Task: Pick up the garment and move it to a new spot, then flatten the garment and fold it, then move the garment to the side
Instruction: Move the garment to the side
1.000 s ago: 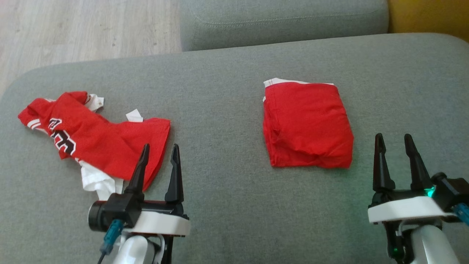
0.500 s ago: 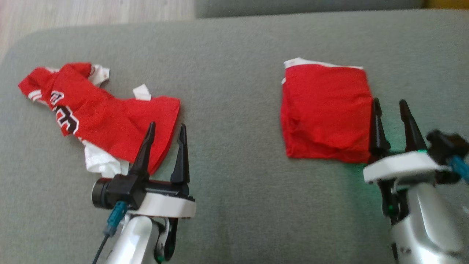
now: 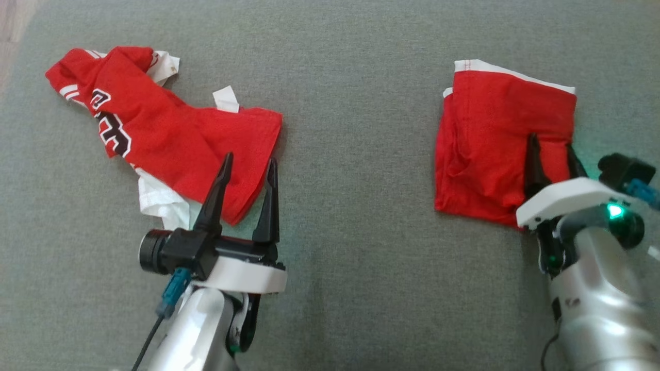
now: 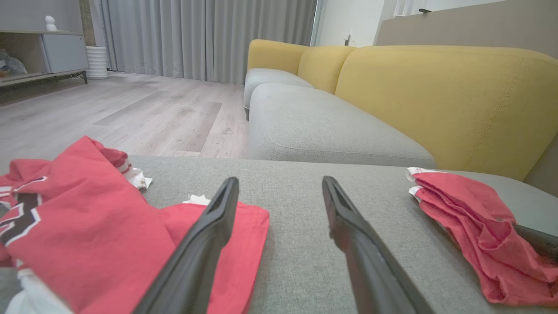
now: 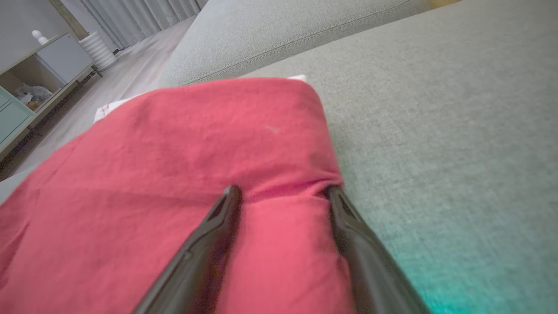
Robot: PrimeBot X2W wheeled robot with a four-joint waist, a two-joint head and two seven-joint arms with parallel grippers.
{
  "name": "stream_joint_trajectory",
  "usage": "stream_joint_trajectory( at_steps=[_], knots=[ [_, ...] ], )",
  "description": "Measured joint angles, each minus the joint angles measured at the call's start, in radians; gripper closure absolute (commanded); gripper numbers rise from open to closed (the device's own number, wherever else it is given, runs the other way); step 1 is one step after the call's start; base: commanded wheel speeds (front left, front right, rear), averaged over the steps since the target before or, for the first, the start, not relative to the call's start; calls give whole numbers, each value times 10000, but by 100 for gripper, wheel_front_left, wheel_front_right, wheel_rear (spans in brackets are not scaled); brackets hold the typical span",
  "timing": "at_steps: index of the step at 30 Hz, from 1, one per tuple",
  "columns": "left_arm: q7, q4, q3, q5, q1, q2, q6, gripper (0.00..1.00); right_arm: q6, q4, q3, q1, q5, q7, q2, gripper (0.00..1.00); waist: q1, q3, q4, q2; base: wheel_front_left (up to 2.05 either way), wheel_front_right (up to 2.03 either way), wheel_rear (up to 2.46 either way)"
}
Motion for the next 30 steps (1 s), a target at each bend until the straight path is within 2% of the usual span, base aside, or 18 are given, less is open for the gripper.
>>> stream_joint_trajectory(
  at_steps=[5,6,7,15,21,25,30],
  knots=[
    [0,-2,-29,-71,-134,0,63,0,0,832,157,-446,-59,-165,-90,0,0,-60,-10,0,0,0,0],
    [0,-2,-25,-71,-133,0,100,0,0,951,238,-500,-140,-224,-104,33,0,-86,-36,0,0,0,0],
    [0,-2,-19,-71,-133,-2,117,0,0,1060,305,-560,-228,-268,-111,100,0,-116,-66,0,0,0,0],
    [0,35,29,-161,-118,-2,119,0,0,1371,869,-596,-1927,-690,-203,100,0,-538,-414,0,0,0,0],
    [0,38,67,-169,-44,-2,130,0,0,1149,1875,-595,-2940,-548,-911,100,-2,-891,-634,0,0,0,0],
    [0,38,125,-169,13,-2,130,0,0,947,2993,-596,-3225,-109,-1789,100,-2,-1011,-799,0,0,0,0],
    [0,-50,366,-153,4,-2,115,0,0,598,3896,-621,-2794,462,-3156,100,0,-755,-858,0,0,0,0]
  ],
)
